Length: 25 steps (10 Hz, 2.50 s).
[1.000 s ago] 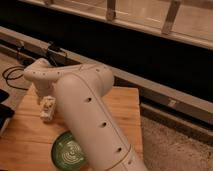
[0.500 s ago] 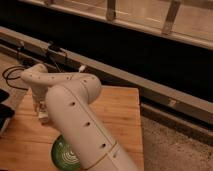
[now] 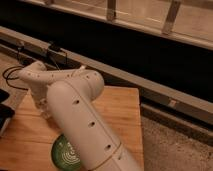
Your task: Place the bottle in the ceramic bowl
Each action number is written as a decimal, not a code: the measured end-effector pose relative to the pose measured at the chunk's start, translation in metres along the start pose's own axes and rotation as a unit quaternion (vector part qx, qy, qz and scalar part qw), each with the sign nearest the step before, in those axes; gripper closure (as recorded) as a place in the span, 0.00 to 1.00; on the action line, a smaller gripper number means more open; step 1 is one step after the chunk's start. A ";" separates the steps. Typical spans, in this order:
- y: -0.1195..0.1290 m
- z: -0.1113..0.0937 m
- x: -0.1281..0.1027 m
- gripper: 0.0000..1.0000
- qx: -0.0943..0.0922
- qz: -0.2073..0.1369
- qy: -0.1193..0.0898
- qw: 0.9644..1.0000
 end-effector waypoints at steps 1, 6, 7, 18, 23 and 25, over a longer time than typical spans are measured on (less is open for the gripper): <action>-0.002 -0.018 -0.001 0.95 -0.005 0.006 -0.026 1.000; -0.046 -0.071 0.035 1.00 -0.006 0.060 -0.110 0.992; -0.061 -0.082 0.057 1.00 -0.007 0.078 -0.126 0.989; -0.069 -0.120 0.126 1.00 -0.011 0.100 -0.151 0.984; -0.062 -0.118 0.118 1.00 0.036 0.051 -0.077 0.995; -0.066 -0.117 0.139 1.00 0.061 0.043 -0.043 0.996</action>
